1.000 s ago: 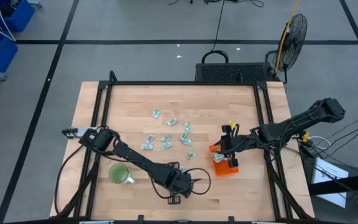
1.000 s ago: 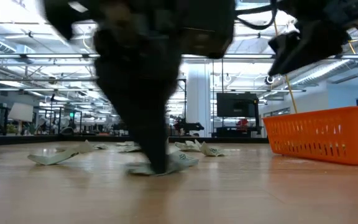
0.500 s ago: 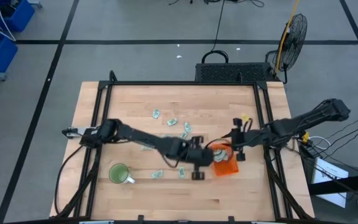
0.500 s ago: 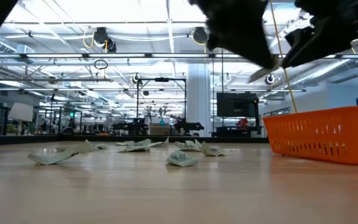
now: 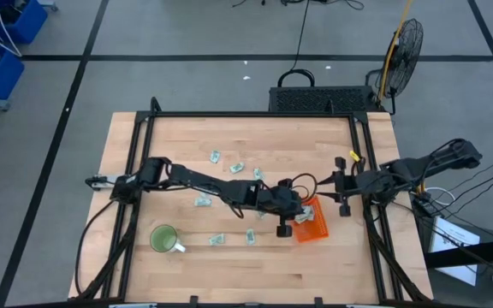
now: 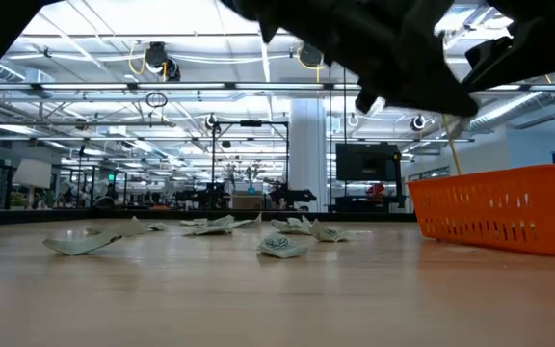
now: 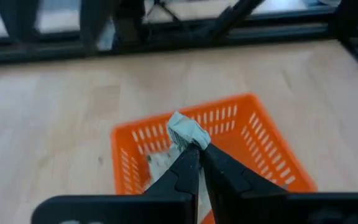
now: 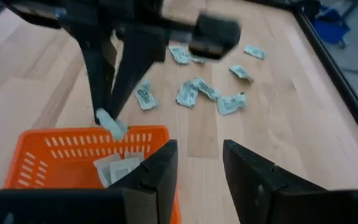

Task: Pick and place Stevia / Truvia into bins
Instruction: Put the stevia packet into the orange basket

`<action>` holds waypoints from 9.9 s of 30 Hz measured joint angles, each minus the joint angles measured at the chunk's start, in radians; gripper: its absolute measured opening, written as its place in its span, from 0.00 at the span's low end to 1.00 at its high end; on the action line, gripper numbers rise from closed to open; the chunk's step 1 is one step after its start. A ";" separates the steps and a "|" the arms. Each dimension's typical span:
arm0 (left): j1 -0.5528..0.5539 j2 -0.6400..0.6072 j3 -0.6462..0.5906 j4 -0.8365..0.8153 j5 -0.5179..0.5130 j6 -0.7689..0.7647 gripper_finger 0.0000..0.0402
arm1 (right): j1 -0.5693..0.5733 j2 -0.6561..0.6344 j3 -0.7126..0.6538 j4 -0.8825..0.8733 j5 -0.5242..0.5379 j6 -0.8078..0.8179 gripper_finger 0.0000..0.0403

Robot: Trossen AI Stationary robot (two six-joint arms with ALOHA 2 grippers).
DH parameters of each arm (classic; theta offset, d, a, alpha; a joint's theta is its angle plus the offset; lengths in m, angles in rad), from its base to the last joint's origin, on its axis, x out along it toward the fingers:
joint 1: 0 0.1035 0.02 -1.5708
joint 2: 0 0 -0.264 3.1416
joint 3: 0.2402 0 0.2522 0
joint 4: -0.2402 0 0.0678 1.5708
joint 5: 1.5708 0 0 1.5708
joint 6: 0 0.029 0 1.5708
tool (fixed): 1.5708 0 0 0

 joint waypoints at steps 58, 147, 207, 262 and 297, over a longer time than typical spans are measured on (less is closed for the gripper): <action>-0.020 -0.657 0.003 -0.813 -0.393 -0.179 0.32 | -0.114 1.184 0.382 0.528 -0.264 -0.214 0.39; -0.316 -0.573 -0.355 -0.789 -0.045 -0.665 0.32 | -0.034 0.602 0.168 0.280 -0.310 -0.103 0.28; -0.280 -0.431 -0.807 -0.252 -0.055 -0.729 0.05 | -0.034 0.602 0.169 0.362 -0.311 -0.205 0.28; -0.048 -0.189 -0.345 0.437 -0.631 -0.023 0.01 | -0.136 0.603 -0.288 1.370 0.099 0.262 0.15; -0.090 -0.423 -0.347 0.025 -0.679 -0.128 0.38 | -0.136 0.305 -0.092 0.386 -0.273 0.190 0.00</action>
